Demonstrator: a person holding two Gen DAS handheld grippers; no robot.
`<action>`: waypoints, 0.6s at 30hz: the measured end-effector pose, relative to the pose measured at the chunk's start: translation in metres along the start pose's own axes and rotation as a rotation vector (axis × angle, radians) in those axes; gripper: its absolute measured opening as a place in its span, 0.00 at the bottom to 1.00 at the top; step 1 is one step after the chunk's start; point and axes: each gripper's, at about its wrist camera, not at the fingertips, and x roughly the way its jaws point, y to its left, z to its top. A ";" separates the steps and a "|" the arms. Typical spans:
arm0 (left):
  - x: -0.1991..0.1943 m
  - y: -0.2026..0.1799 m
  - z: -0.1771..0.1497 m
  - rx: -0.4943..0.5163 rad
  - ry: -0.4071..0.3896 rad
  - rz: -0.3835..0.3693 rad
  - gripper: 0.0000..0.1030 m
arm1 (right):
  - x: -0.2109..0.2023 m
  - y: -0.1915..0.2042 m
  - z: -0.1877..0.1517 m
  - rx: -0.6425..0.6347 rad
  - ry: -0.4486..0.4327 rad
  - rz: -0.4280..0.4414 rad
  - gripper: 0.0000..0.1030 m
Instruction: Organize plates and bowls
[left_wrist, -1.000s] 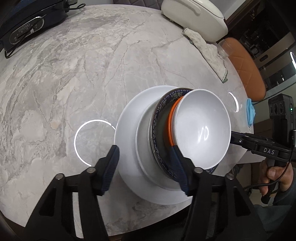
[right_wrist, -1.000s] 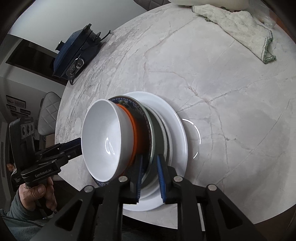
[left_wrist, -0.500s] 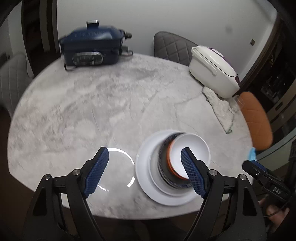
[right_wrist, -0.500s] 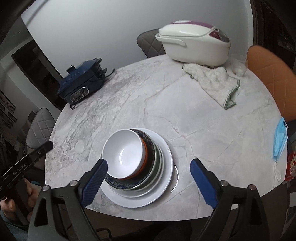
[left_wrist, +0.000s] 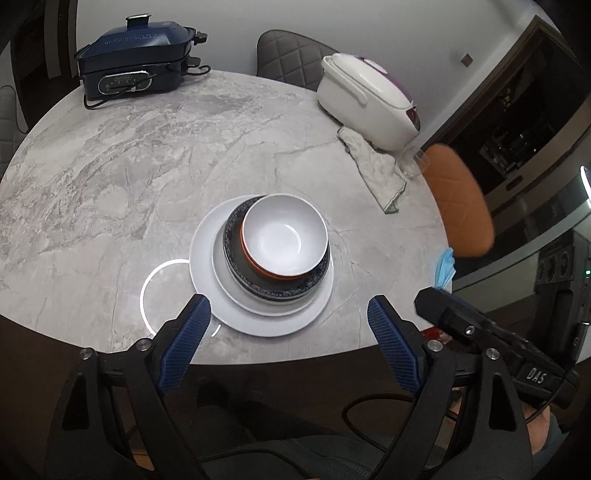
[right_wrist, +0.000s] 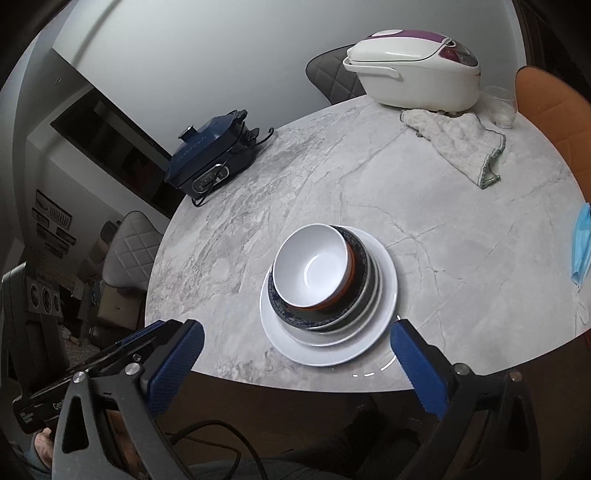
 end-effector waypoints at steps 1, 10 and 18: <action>0.003 -0.003 0.001 -0.002 0.010 0.036 0.84 | -0.005 -0.001 0.000 -0.014 -0.013 -0.006 1.00; 0.004 -0.007 0.031 -0.047 -0.145 0.427 0.84 | -0.016 -0.019 0.024 -0.115 -0.078 -0.198 1.00; 0.022 -0.007 0.041 -0.042 -0.106 0.440 0.84 | -0.004 -0.015 0.048 -0.159 -0.062 -0.280 1.00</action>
